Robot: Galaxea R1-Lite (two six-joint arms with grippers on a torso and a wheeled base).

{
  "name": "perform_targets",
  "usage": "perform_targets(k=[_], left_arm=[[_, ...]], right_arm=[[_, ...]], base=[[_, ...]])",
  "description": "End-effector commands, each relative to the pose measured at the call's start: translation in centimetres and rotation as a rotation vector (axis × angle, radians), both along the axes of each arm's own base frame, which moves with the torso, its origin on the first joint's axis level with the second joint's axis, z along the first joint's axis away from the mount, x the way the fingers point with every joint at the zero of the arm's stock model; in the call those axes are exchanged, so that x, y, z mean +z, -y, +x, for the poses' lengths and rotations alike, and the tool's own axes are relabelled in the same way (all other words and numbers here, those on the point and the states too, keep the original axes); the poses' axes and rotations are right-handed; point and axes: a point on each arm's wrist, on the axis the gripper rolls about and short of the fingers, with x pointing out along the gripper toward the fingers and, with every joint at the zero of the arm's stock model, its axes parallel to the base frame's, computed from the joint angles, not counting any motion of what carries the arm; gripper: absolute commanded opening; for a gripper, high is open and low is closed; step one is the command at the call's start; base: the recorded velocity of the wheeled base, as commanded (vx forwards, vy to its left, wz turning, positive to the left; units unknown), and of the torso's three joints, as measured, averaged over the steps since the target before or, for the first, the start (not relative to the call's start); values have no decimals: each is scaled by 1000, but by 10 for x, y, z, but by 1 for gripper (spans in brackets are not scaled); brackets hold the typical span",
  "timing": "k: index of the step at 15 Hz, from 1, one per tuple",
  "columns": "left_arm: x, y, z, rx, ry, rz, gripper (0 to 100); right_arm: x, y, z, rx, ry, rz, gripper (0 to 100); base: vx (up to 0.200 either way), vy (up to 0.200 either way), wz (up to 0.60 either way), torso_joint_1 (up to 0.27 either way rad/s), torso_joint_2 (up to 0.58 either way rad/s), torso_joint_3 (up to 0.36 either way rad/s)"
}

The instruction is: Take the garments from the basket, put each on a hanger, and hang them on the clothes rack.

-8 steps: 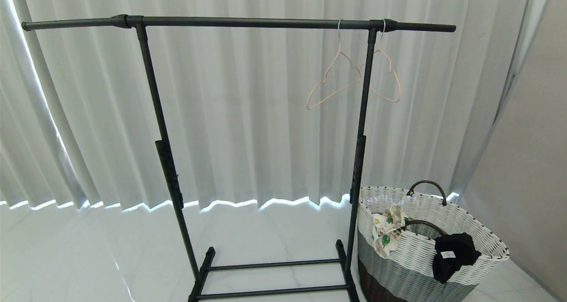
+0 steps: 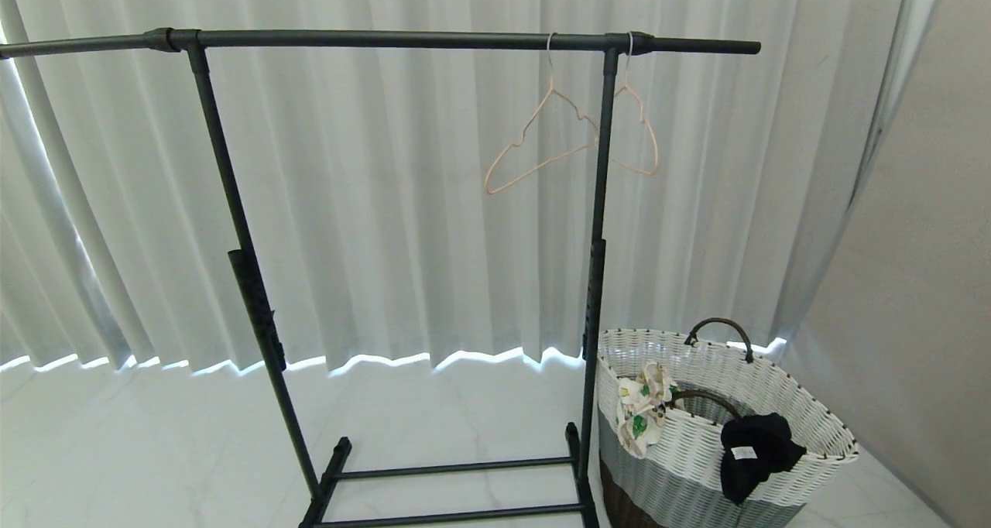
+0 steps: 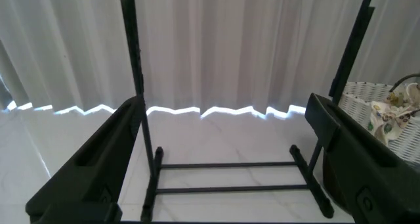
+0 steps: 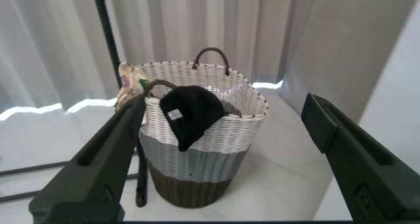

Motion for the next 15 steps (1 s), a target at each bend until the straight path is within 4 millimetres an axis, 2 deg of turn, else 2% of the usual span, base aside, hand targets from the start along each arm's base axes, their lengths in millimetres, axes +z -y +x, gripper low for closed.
perform_targets(k=[1, 2, 11, 15], left_arm=[[0, 0, 0, -1, -1, -2, 100], [0, 0, 0, -1, -1, -4, 100], [0, 0, 0, -1, -1, -2, 100], [0, 0, 0, -1, -1, -1, 100]], right_arm=[[0, 0, 0, 0, 0, 0, 100], [0, 0, 0, 0, 0, 1, 100], [0, 0, 0, 0, 1, 32, 100], [0, 0, 0, 0, -1, -19, 100]], base=[[0, 0, 0, 0, 0, 0], [0, 0, 0, 0, 0, 0], [200, 0, 0, 2, 3, 2], [0, 0, 0, 0, 0, 0]])
